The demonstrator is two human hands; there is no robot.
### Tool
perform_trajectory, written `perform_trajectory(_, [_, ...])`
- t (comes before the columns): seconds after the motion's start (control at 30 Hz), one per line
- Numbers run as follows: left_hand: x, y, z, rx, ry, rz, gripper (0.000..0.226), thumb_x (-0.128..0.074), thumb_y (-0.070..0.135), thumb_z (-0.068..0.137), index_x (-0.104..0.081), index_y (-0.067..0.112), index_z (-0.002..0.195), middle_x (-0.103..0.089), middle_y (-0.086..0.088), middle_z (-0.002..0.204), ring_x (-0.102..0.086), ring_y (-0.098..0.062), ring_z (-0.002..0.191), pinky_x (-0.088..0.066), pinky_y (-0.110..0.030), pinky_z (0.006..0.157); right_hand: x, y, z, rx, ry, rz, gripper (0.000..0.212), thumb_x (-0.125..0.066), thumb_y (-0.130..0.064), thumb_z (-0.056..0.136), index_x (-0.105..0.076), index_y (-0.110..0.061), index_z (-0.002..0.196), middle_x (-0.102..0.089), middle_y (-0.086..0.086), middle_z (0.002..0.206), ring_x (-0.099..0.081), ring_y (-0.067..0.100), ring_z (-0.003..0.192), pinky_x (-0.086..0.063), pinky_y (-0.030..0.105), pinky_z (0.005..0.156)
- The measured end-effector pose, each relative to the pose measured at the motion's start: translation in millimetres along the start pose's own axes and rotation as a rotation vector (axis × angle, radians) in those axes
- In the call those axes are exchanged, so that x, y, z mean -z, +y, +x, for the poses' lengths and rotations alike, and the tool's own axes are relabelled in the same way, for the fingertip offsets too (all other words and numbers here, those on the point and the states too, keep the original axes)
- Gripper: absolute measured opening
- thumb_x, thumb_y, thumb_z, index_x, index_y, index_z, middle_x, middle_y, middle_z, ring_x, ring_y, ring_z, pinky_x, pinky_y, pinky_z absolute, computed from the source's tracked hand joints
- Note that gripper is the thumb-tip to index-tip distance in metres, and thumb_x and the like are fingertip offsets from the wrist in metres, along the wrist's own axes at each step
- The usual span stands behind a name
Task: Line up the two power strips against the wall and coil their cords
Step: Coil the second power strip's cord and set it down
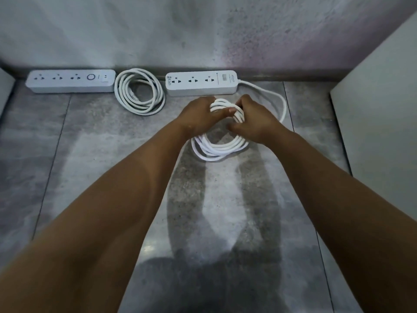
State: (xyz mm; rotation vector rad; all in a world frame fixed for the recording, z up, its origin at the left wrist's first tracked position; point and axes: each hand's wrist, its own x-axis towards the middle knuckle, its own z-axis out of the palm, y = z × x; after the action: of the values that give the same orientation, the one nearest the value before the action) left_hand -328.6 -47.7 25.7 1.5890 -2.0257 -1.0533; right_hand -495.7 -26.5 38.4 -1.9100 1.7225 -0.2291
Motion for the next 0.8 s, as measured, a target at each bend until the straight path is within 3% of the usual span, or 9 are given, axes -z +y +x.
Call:
perform_trajectory(0.07, [-1.6,0.1,-0.1,0.041,0.059,-0.02,0.043,-0.06,0.055,0.089,-0.068,0.015,0.102,-0.069,0.0,0.096,-0.062,-0.017,0.089,-0.041,-0.027,0.075,5.4,3.7,-3.0,-0.014,-0.016,-0.316,0.053,-0.055,-0.06,0.086,-0.049,-0.016,0.115,-0.066,0.005,0.102,-0.063,0.027,0.097,-0.041,0.042,0.092])
perform_trajectory(0.13, [-1.1,-1.4,-1.1,0.093,0.112,-0.077,0.039,-0.059,0.053,0.09,-0.065,0.016,0.098,-0.066,0.001,0.091,-0.061,-0.017,0.086,-0.04,-0.026,0.074,10.3,10.7,-6.5,-0.073,0.006,-0.558,0.074,-0.031,-0.08,0.083,-0.057,-0.016,0.11,-0.069,0.007,0.104,-0.062,0.027,0.106,-0.024,0.05,0.109])
perform_trajectory(0.23, [1.3,-4.1,-3.4,0.147,0.177,-0.157,0.047,-0.057,0.054,0.091,-0.067,0.01,0.106,-0.07,-0.004,0.1,-0.064,-0.022,0.093,-0.05,-0.033,0.084,10.6,18.1,-10.4,-0.109,0.04,-0.648,0.094,-0.012,-0.087,0.079,-0.069,-0.016,0.098,-0.069,0.009,0.103,-0.055,0.026,0.117,-0.005,0.054,0.117])
perform_trajectory(0.37, [-2.1,-0.7,-7.6,0.216,0.305,-0.35,0.045,-0.059,0.052,0.091,-0.069,0.013,0.11,-0.072,-0.004,0.107,-0.067,-0.021,0.097,-0.052,-0.041,0.093,5.0,21.8,-4.0,-0.099,0.153,-0.401,0.093,-0.019,-0.088,0.077,-0.06,-0.008,0.101,-0.067,0.014,0.098,-0.057,0.031,0.11,-0.02,0.05,0.116])
perform_trajectory(0.5, [-10.3,0.5,-11.7,0.307,0.383,-0.512,0.042,-0.058,0.05,0.093,-0.07,0.013,0.109,-0.073,-0.005,0.105,-0.068,-0.023,0.096,-0.053,-0.039,0.092,4.1,20.4,0.1,-0.046,0.168,-0.199,0.072,-0.034,-0.08,0.083,-0.05,-0.013,0.104,-0.06,0.005,0.088,-0.055,0.025,0.091,-0.038,0.046,0.102])
perform_trajectory(0.57, [-11.4,-1.5,-12.6,0.334,0.413,-0.581,0.04,-0.058,0.048,0.093,-0.071,0.013,0.108,-0.073,-0.005,0.107,-0.068,-0.022,0.099,-0.053,-0.038,0.094,2.6,23.6,-1.7,-0.001,0.23,-0.097,0.062,-0.043,-0.071,0.087,-0.052,-0.013,0.107,-0.058,0.002,0.097,-0.055,0.021,0.094,-0.044,0.04,0.089])
perform_trajectory(0.63, [-10.9,-4.4,-13.1,0.337,0.423,-0.601,0.042,-0.058,0.048,0.093,-0.071,0.011,0.11,-0.073,-0.006,0.109,-0.068,-0.022,0.101,-0.053,-0.039,0.095,0.8,26.5,-4.2,-0.012,0.382,0.055,0.051,-0.054,-0.054,0.091,-0.053,-0.009,0.114,-0.051,0.007,0.114,-0.052,0.021,0.105,-0.043,0.032,0.086])
perform_trajectory(0.73, [-11.2,-6.6,-14.5,0.301,0.417,-0.612,0.044,-0.058,0.048,0.093,-0.071,0.011,0.112,-0.073,-0.009,0.109,-0.067,-0.026,0.104,-0.053,-0.042,0.095,4.9,28.8,1.1,-0.228,0.625,0.22,0.049,-0.063,-0.039,0.091,-0.051,-0.002,0.121,-0.047,0.016,0.128,-0.051,0.026,0.114,-0.037,0.024,0.091])
perform_trajectory(0.8, [-12.8,-8.1,-14.6,0.278,0.41,-0.614,0.045,-0.058,0.048,0.093,-0.071,0.01,0.111,-0.073,-0.012,0.109,-0.067,-0.03,0.105,-0.052,-0.043,0.094,9.5,28.1,10.9,-0.481,0.533,0.424,0.053,-0.063,-0.04,0.09,-0.05,0.0,0.123,-0.057,0.015,0.12,-0.06,0.026,0.103,-0.046,0.029,0.088])
